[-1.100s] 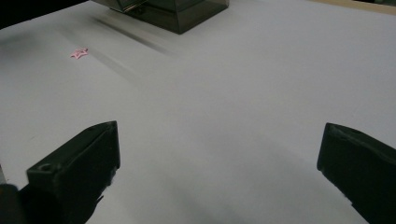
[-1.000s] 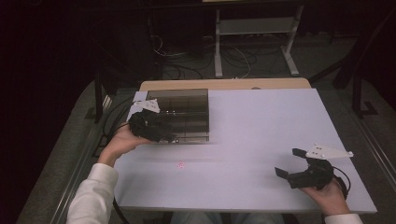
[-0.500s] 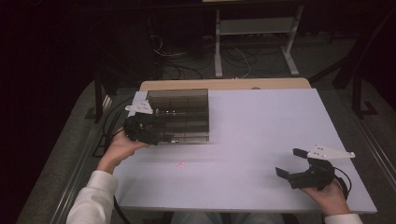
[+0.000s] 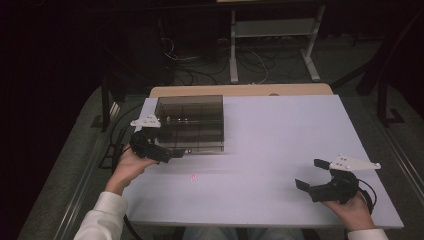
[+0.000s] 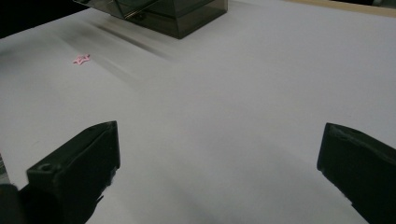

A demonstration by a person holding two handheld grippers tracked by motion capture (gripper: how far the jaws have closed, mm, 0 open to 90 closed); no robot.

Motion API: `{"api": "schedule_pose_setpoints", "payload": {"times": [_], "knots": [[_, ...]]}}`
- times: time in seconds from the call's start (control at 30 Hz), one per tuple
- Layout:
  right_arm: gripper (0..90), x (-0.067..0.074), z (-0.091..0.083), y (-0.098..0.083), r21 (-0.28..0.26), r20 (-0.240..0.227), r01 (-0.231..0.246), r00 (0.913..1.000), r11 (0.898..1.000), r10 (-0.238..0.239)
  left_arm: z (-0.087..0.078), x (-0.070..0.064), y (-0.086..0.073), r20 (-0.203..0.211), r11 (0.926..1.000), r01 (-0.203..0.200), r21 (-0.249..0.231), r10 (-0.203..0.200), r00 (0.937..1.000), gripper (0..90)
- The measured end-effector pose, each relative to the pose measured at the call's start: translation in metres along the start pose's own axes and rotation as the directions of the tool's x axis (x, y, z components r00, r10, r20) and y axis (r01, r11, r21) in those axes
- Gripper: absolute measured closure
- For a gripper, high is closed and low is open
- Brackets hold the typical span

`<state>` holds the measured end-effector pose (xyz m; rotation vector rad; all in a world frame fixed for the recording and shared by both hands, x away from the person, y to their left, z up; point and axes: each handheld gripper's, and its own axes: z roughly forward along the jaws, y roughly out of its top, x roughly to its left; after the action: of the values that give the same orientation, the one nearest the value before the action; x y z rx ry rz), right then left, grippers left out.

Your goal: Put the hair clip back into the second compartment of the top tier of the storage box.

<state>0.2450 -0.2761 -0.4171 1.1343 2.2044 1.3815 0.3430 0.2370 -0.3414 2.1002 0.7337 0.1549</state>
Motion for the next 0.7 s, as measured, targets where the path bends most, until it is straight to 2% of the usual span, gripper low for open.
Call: {"api": "schedule_pose_setpoints", "payload": {"times": [0.17, 0.33, 0.5, 0.7], "knots": [[0.0, -0.001, -0.001, 0.0, -0.016, -0.005, -0.011, 0.9999, 1.0, 0.01, 0.002, -0.007, -0.002, -0.027, 0.9999, 0.011, 0.005, -0.01, 0.9996, 0.1], [0.0, -0.003, -0.004, 0.0, -0.03, -0.004, -0.019, 0.9998, 0.999, 0.019, 0.0, -0.012, -0.006, -0.055, 0.9994, 0.029, -0.018, -0.03, 0.998, 0.0], [0.0, -0.003, -0.004, 0.0, -0.038, -0.008, -0.024, 0.9997, 0.999, 0.024, -0.004, -0.018, -0.012, -0.101, 0.9984, 0.029, -0.048, -0.034, 0.9943, 0.0], [0.0, -0.002, -0.004, 0.0, -0.034, -0.006, -0.024, 0.9997, 0.999, 0.024, -0.007, -0.023, -0.02, -0.116, 0.9942, 0.02, -0.106, -0.032, 0.9927, 0.0]]}}
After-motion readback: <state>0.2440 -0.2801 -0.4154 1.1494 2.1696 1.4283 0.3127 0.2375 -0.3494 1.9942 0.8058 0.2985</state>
